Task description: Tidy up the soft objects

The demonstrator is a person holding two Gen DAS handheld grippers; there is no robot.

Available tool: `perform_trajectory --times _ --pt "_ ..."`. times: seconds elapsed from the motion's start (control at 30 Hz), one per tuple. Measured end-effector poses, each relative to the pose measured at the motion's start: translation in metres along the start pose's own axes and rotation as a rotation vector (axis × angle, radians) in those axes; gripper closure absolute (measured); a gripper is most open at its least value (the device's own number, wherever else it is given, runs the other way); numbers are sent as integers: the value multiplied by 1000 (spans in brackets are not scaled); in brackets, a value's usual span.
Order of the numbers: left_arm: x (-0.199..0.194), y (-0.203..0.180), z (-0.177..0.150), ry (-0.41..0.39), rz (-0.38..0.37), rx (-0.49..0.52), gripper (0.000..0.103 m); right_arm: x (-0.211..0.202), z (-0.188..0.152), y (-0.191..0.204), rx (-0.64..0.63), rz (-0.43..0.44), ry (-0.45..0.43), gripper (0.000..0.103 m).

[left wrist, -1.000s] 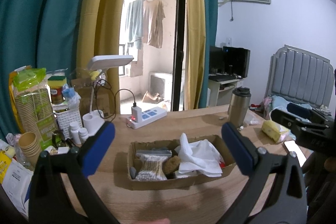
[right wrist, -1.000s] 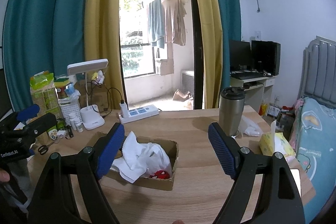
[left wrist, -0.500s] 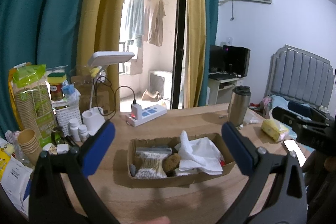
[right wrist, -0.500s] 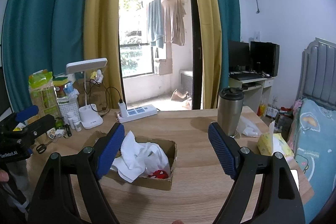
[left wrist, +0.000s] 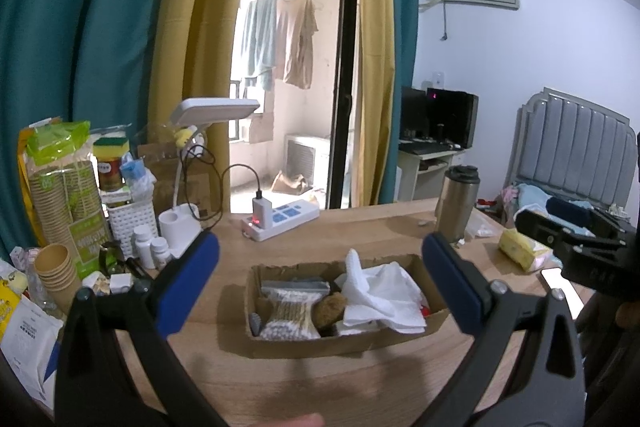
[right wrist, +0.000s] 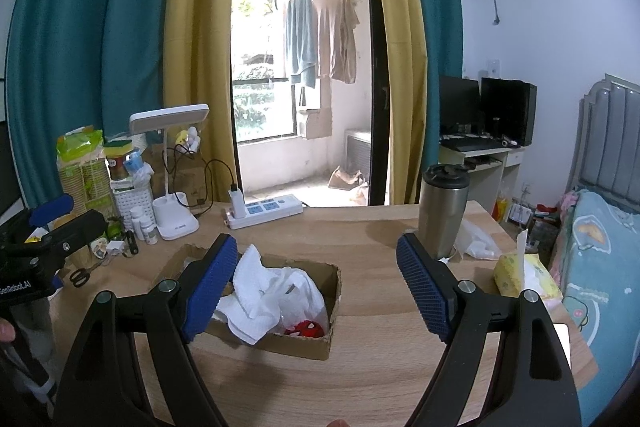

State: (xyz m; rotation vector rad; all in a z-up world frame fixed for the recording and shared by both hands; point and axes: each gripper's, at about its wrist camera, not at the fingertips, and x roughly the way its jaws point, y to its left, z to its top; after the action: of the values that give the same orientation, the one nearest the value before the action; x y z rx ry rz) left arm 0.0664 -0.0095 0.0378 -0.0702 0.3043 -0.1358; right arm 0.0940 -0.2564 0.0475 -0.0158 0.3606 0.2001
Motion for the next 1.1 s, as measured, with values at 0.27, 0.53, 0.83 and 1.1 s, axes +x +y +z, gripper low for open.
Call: perform_trajectory --times 0.27,0.53,0.83,1.1 --pt "-1 0 0 0 2 -1 1 0 1 1 1 1 1 18" --pt "-1 0 0 0 1 -1 1 0 1 1 1 1 -1 18" --pt "-2 -4 -1 -2 -8 9 1 -1 0 1 0 2 -1 18" --pt "2 -6 -3 -2 -18 21 1 3 1 3 -2 4 3 18"
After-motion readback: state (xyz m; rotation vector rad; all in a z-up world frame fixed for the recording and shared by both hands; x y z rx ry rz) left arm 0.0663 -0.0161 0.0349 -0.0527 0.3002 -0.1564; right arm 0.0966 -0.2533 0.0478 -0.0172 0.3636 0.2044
